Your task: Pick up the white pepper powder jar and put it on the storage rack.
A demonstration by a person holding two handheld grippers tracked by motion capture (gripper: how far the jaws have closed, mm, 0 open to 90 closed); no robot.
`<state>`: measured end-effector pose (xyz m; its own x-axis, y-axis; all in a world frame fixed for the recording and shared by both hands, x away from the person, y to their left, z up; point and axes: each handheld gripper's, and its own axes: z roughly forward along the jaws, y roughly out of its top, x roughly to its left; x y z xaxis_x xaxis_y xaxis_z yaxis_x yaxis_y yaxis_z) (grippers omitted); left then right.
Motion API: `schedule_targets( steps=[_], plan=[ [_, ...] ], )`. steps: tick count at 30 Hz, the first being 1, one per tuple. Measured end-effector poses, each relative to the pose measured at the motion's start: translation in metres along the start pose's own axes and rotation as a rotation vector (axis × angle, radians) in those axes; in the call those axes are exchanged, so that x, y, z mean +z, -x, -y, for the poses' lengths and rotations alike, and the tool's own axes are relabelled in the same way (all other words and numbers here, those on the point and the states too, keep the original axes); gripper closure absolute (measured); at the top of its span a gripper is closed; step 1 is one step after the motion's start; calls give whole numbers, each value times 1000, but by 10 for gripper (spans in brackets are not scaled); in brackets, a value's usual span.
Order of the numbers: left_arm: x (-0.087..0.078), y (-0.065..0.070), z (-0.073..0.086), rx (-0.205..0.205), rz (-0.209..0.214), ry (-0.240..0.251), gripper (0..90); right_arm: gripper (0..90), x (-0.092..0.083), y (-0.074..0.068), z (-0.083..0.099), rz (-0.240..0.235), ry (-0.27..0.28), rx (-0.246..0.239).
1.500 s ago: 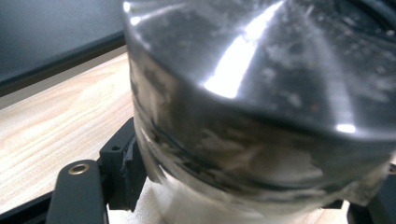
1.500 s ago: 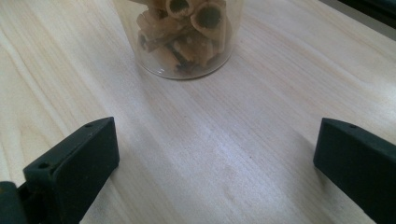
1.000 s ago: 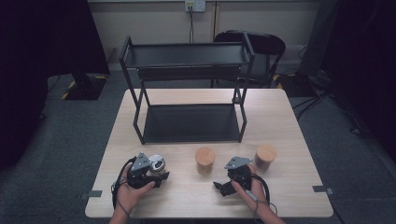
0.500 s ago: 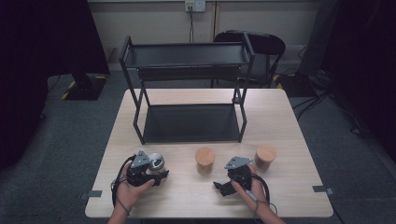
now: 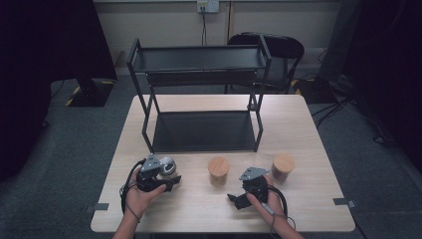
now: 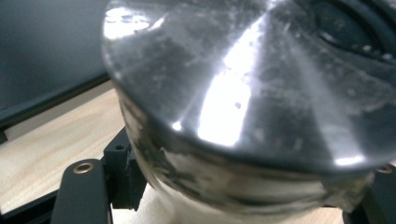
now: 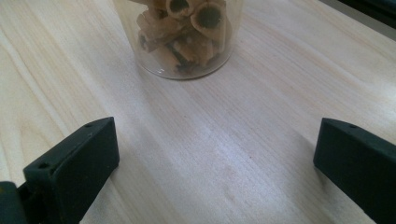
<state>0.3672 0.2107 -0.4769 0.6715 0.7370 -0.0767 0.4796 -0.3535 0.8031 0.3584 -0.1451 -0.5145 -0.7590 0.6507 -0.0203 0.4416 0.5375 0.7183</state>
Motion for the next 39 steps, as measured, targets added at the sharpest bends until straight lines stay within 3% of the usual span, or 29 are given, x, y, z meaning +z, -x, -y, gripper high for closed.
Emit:
schedule_targets(
  steps=[39],
  plan=[
    [21,-12,-45,-12,-4,4,302,0,0,0,0,0,0,0]
  ],
)
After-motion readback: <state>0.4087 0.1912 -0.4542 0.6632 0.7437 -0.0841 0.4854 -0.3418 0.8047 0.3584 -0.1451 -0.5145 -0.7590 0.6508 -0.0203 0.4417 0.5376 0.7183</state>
